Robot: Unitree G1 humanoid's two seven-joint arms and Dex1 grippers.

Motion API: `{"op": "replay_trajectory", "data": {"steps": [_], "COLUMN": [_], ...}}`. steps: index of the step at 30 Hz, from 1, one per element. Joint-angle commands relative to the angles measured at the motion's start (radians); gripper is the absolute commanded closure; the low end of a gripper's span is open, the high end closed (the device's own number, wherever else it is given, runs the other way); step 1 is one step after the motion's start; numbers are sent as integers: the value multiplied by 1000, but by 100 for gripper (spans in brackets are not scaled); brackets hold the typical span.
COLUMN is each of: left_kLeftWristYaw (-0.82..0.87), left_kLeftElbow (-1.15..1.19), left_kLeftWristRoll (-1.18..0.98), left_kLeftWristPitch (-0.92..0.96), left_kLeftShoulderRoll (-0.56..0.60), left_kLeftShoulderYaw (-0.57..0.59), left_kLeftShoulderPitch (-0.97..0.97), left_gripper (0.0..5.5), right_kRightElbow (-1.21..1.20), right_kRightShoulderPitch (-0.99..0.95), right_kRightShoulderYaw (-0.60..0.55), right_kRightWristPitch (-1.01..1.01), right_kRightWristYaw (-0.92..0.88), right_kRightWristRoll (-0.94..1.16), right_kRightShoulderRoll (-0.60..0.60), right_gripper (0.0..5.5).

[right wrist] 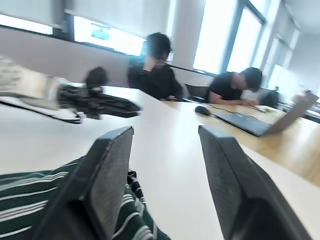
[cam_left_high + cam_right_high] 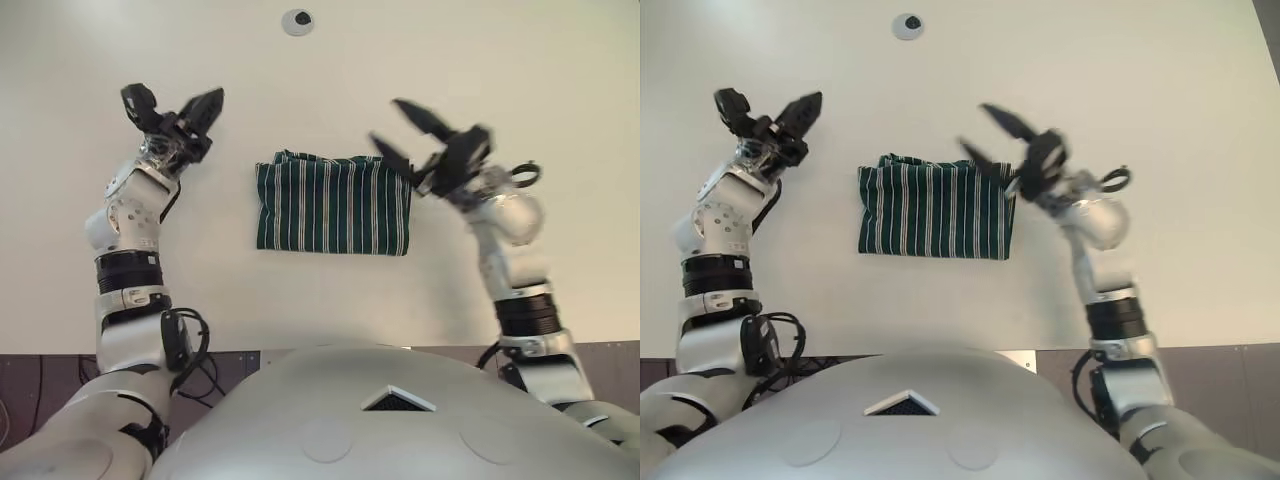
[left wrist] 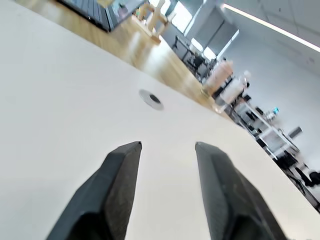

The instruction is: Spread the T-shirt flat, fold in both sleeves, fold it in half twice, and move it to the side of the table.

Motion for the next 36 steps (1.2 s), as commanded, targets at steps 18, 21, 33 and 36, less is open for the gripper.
{"op": "replay_trajectory", "data": {"steps": [18,21,33,36], "left_kLeftWristYaw": [-64,-33,142,181], "left_kLeftElbow": [400,403,374,404], "left_kLeftWristRoll": [170,204,623,669], "left_kLeftWristPitch": [-563,-661,-1265,-1324], "left_kLeftShoulderRoll": [-219,-221,-283,-260], "left_kLeftShoulderYaw": [96,105,-72,-89], "left_kLeftShoulderPitch": [-92,-86,14,17], "left_gripper": [357,357,357,357], "right_kRightElbow": [701,561,832,893], "right_kRightShoulderPitch": [-302,-286,-306,-335], "right_kRightShoulderYaw": [-665,-550,-255,-220], "right_kRightWristPitch": [110,-149,-525,-560], "right_kRightWristYaw": [-685,-836,-1244,-1267], "right_kRightWristRoll": [100,-148,-639,-648], "right_kRightShoulderRoll": [-86,-54,37,40], "right_gripper": [312,312,312,312]}}
